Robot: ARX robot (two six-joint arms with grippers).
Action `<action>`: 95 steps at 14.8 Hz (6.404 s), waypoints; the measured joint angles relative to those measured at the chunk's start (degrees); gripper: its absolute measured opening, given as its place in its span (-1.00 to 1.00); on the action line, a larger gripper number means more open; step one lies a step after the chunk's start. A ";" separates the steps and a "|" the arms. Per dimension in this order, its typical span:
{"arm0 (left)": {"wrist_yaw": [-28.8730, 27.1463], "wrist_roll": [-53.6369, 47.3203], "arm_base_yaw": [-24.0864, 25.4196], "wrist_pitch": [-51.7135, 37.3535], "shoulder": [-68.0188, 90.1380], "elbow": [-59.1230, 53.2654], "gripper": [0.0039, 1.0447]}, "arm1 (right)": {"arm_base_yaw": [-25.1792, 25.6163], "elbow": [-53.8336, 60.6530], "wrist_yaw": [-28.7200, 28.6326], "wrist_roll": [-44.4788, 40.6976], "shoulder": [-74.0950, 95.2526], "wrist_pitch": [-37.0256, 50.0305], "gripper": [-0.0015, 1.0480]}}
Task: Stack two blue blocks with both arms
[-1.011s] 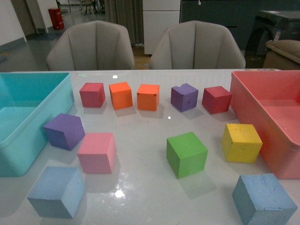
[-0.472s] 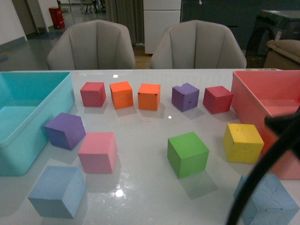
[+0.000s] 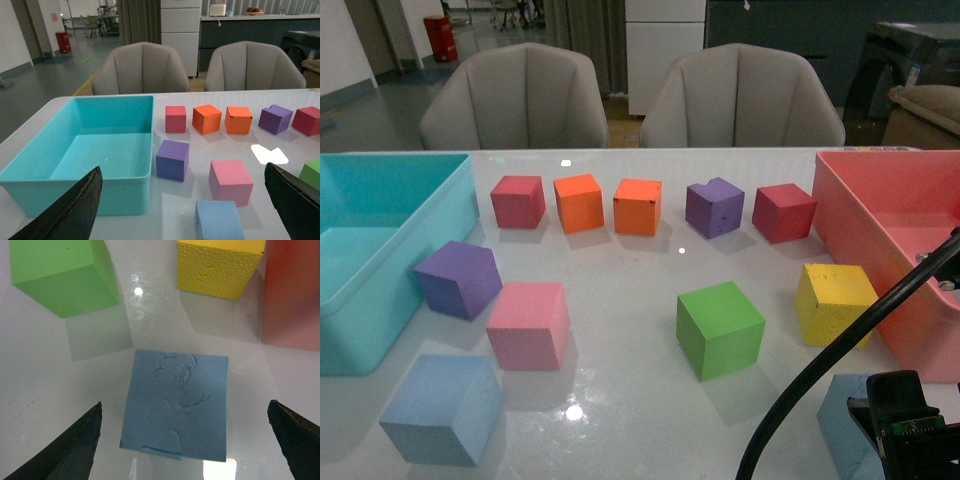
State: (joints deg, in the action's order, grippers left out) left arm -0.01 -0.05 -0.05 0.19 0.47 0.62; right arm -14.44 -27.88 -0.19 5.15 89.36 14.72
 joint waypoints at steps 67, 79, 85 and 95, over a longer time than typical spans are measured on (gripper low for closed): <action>-0.04 0.00 0.00 0.02 0.00 0.00 0.88 | 11.80 14.95 3.32 -2.62 -41.62 16.55 0.06; 0.00 0.00 0.00 0.00 0.00 0.00 0.88 | 14.45 27.12 0.15 -4.90 -67.06 8.20 -0.96; 0.00 0.00 0.00 0.00 0.00 0.00 0.88 | 14.45 27.21 0.17 -4.94 -76.13 -1.40 -0.96; 0.00 0.02 0.00 0.00 0.00 0.00 0.88 | 14.45 27.17 0.20 -5.01 -89.11 -14.91 -0.79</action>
State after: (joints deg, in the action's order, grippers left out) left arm -0.01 -0.03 -0.05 0.19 0.47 0.62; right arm 0.01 -0.71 0.01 0.14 0.25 -0.19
